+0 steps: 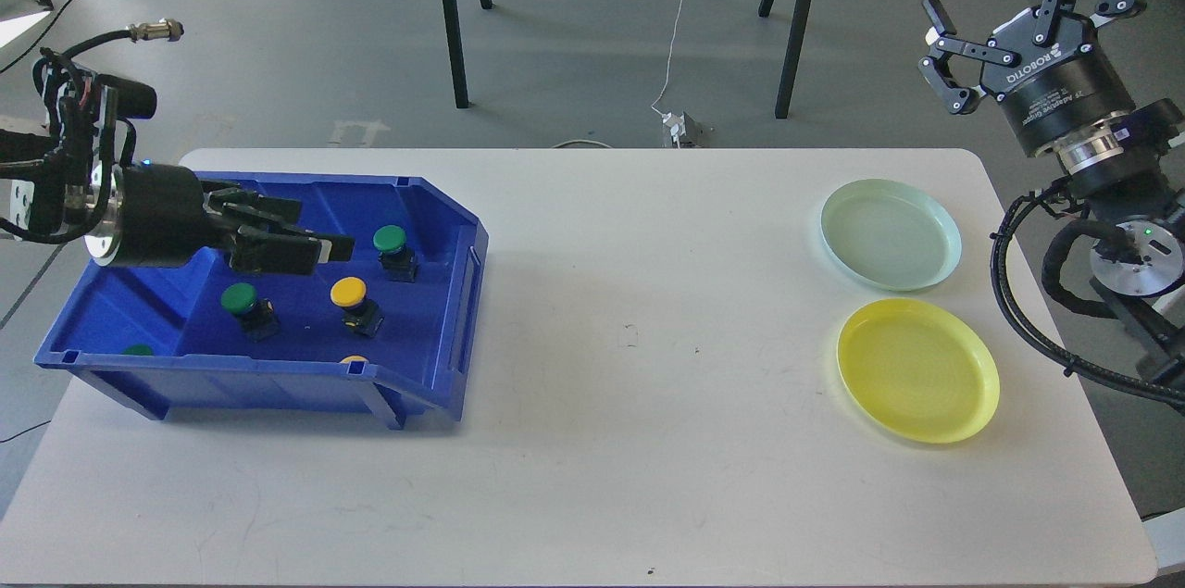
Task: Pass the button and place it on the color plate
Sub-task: 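Lower the left gripper into the bin and grasp a yellow-topped button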
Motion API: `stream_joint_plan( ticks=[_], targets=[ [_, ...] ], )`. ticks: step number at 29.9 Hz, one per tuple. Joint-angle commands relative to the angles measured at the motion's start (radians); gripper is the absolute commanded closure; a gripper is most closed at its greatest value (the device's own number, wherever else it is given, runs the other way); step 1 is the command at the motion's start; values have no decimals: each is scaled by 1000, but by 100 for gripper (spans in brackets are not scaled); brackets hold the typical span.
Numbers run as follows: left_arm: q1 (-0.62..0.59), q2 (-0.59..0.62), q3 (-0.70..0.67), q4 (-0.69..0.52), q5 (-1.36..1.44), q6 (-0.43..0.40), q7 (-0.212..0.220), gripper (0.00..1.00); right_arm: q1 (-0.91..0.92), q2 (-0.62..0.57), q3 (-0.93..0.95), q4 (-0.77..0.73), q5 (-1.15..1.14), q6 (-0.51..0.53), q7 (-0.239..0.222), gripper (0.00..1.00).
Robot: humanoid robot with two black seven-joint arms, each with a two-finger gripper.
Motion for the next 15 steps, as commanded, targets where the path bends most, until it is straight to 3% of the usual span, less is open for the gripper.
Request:
stream_joint_plan(
  ticks=[1, 7, 15],
  targets=[
    [6, -88, 55, 114, 21, 0, 0, 1, -9, 1, 1, 0, 0, 0, 0, 1],
    [21, -159, 58, 193, 18, 0, 0, 1, -33, 0, 3, 0, 0, 0, 2, 1],
    [54, -323, 67, 389, 21, 0, 0, 1, -55, -5, 15, 0, 0, 0, 2, 1]
  ],
)
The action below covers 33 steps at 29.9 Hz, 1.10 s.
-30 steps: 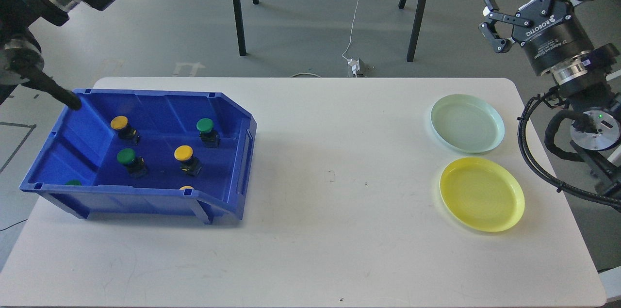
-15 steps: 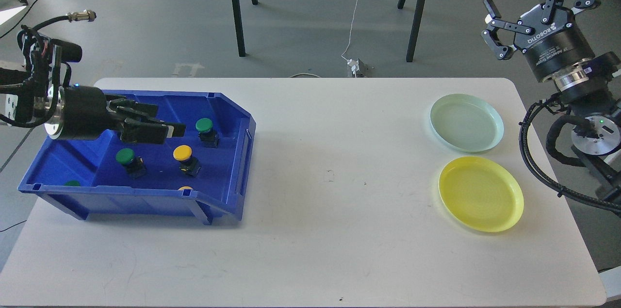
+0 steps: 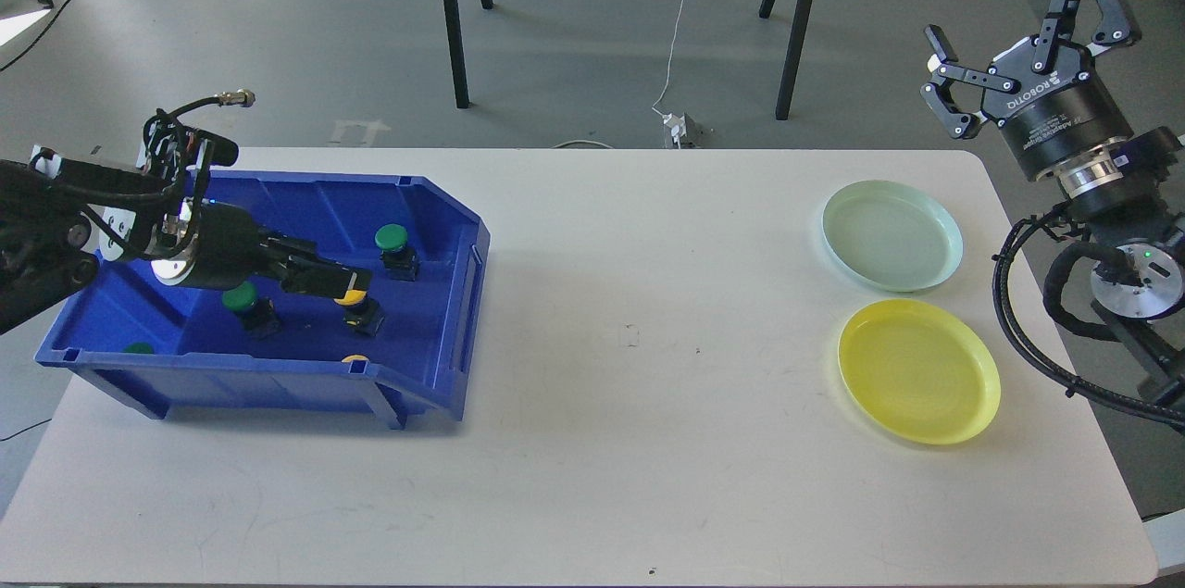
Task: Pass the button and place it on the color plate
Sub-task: 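Lower the left gripper into the bin and grasp a yellow-topped button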
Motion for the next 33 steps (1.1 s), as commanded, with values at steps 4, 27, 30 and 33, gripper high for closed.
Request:
stream_joint_plan(
  ticks=[4, 27, 30, 33],
  targets=[
    [14, -69, 5, 107, 1, 0, 0, 1, -5, -2, 1, 0, 0, 0, 0, 1],
    [58, -178, 2, 245, -12, 0, 0, 1, -29, -2, 3, 3, 0, 0, 0, 1],
    [66, -209, -1, 290, -17, 0, 0, 1, -37, -2, 3, 3, 0, 0, 0, 1],
    [70, -218, -2, 311, -31, 0, 0, 1, -42, -2, 4, 3, 0, 0, 0, 1]
  ],
)
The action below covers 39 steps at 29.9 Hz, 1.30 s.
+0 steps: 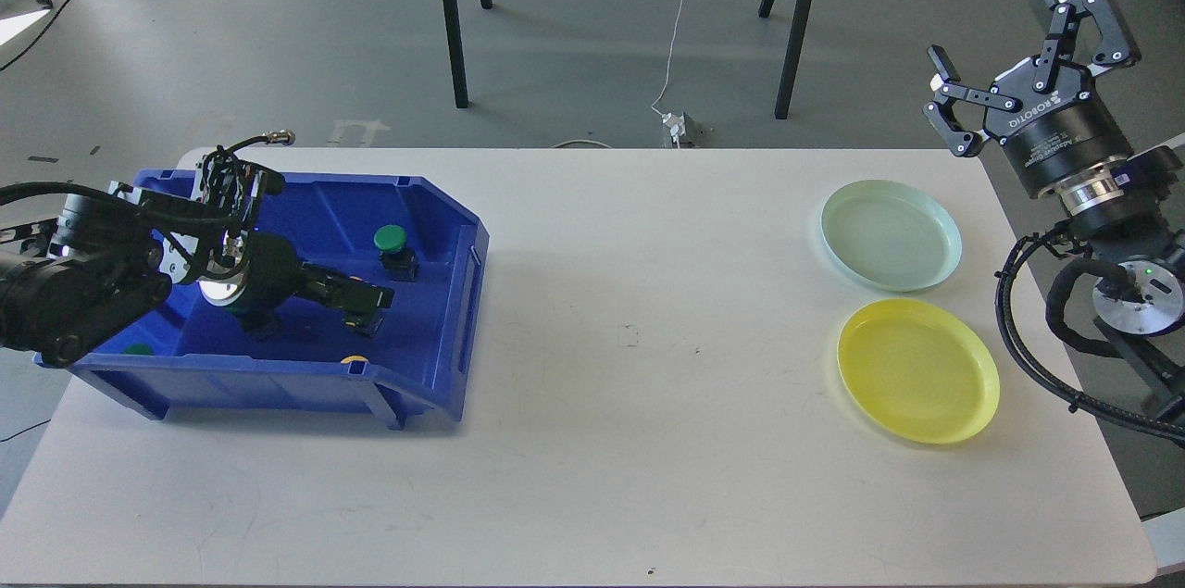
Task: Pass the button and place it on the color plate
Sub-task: 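Lower the left gripper into the bin and grasp a yellow-topped button, then lift the yellow button out of the bin with the left gripper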
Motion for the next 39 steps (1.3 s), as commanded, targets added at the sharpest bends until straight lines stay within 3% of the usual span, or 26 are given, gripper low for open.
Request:
stream_joint_plan(
  ticks=[1, 8, 13, 17, 23, 31, 37, 39],
  targets=[
    [4, -12, -1, 23, -15, 0, 0, 1, -8, 0, 1, 0, 0, 0, 0, 1],
    [16, -15, 1, 25, -16, 0, 0, 4, -16, 0, 7, 0, 0, 0, 0, 1],
    [16, -17, 4, 25, -14, 0, 0, 14, -21, 0, 7, 0, 0, 0, 0, 1],
    [18, -21, 1, 25, -14, 0, 0, 29, -31, 2, 9, 1, 0, 0, 1, 1],
    [29, -58, 4, 74, -12, 0, 0, 36, -36, 2, 10, 5, 2, 0, 2, 1],
    [36, -61, 5, 86, -11, 0, 0, 71, -36, 2, 15, 5, 2, 0, 2, 1],
    [27, -60, -1, 86, -11, 0, 0, 90, -45, 2, 17, 5, 2, 0, 2, 1],
    [24, -58, -6, 76, -11, 0, 0, 92, -50, 2, 17, 5, 2, 0, 2, 1]
  ],
)
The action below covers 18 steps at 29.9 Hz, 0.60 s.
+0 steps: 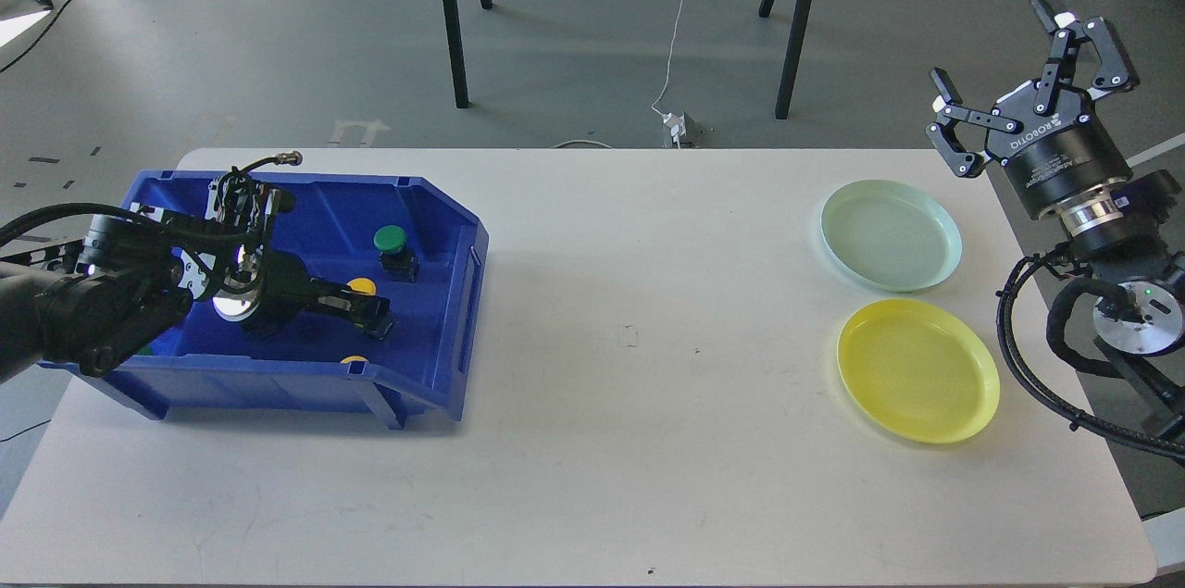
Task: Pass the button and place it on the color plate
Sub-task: 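Lift the yellow button out of the bin with the left gripper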
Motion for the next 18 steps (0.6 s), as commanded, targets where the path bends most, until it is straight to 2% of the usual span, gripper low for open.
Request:
stream_joint_plan(
  ticks=[1, 9, 14, 18],
  targets=[
    [-7, 6, -7, -13, 0, 0, 0, 92, -9, 0, 0, 0, 0, 0, 0, 1],
    [-69, 116, -12, -105, -14, 0, 0, 91, -15, 3, 0, -2, 0, 0, 0, 1],
    [-110, 289, -35, -324, -92, 0, 0, 90, -16, 11, 6, -25, 0, 0, 0, 1],
    [-115, 441, -105, -505, -121, 0, 0, 88, -38, -3, 11, -25, -1, 0, 3, 1]
  ],
)
